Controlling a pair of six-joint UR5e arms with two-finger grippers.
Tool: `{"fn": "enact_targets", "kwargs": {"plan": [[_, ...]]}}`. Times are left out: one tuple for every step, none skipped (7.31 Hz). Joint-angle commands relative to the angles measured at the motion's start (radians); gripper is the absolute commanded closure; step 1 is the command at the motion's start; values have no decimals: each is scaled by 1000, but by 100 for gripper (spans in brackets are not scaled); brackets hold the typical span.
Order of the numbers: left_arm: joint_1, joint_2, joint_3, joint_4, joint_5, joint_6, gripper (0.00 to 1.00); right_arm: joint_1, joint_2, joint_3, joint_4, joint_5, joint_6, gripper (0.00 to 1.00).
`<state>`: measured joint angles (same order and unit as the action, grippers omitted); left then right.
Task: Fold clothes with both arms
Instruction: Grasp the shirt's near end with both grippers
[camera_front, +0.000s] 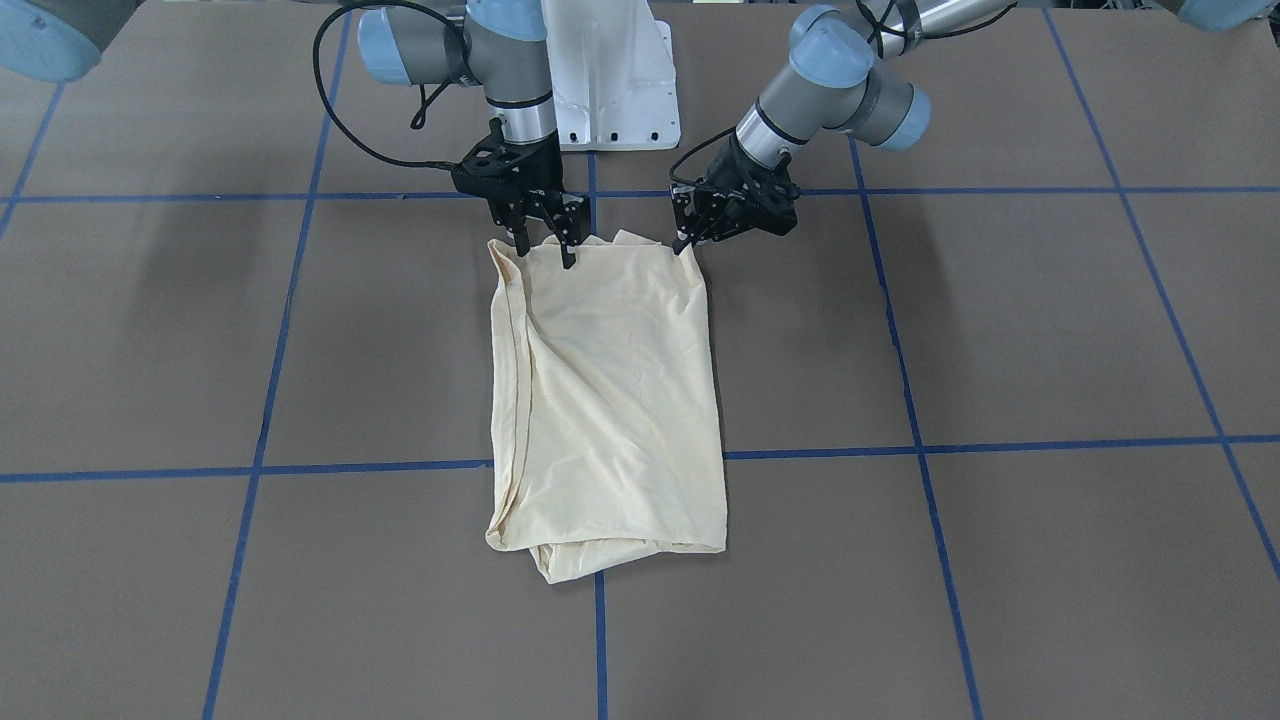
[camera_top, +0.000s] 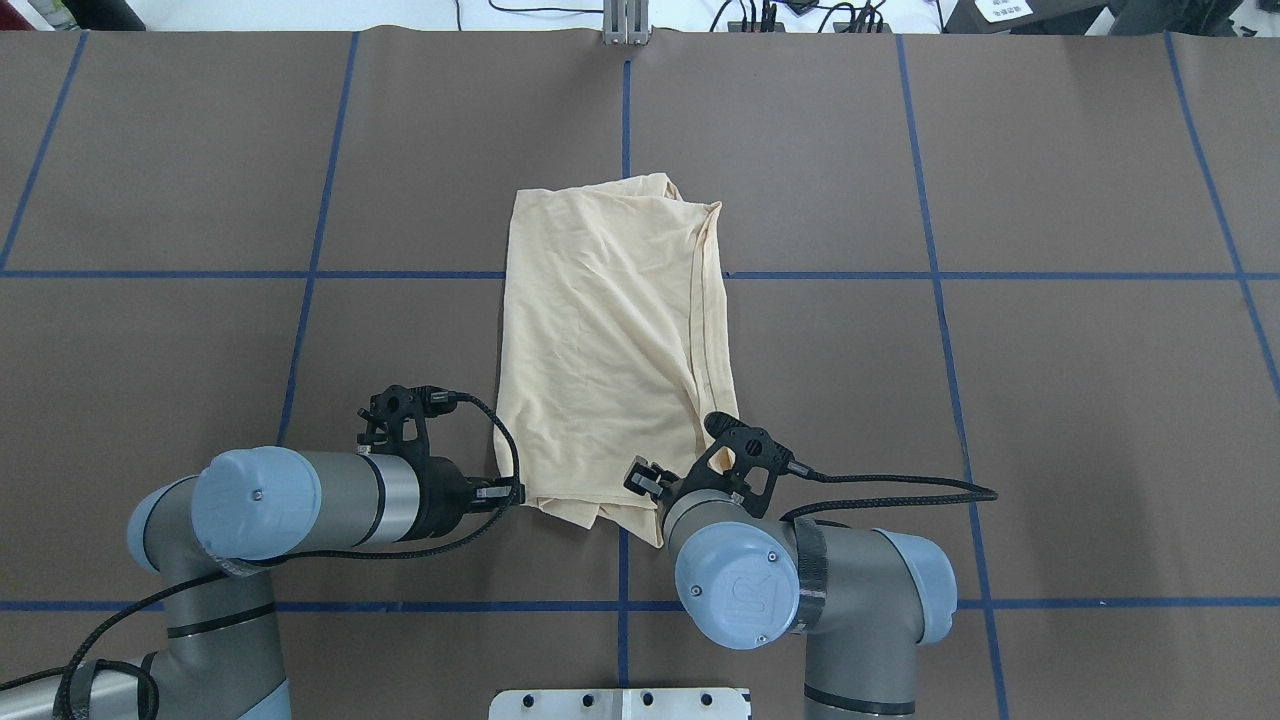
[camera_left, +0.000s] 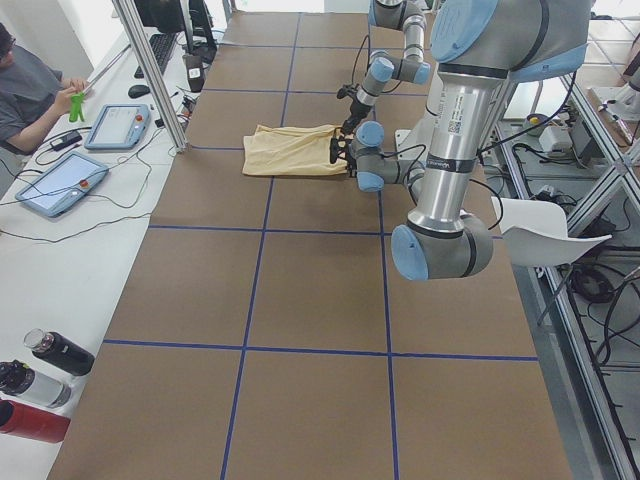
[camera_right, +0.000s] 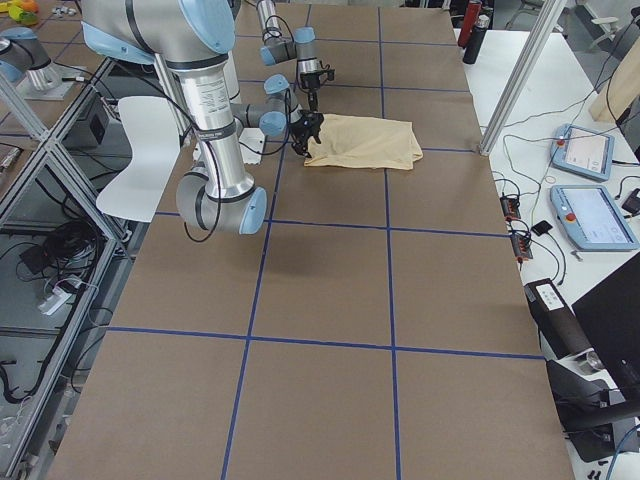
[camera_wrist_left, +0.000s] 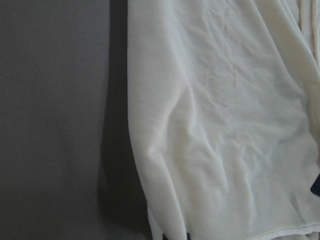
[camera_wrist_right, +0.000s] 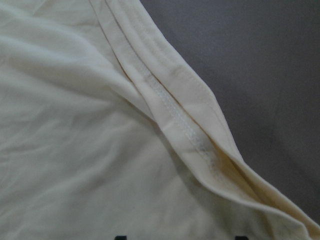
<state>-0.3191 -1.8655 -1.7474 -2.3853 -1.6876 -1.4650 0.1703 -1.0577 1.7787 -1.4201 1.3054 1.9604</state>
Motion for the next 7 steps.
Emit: {"fn": "enact_targets", "kwargs": {"plan": [[0,2,0,0,2,0,100,-14,2,1,-20,0,0,20],[0,2,0,0,2,0,100,-15,2,1,-22,-2,3,23],[0,0,0,0,2,0,100,-14,4,-1,-22,-5,5,41],[0,0,0,0,2,0,100,-15,5,1,-17,-6,6,67],[0,0,0,0,2,0,100,-14,4,-1,-17,-6,6,77],[0,0,0,0,2,0,100,-15,4,-1,-17,-9,6,77],[0,0,-1,0,2,0,100,-15,5,-1,-17,-12,6,77]]}}
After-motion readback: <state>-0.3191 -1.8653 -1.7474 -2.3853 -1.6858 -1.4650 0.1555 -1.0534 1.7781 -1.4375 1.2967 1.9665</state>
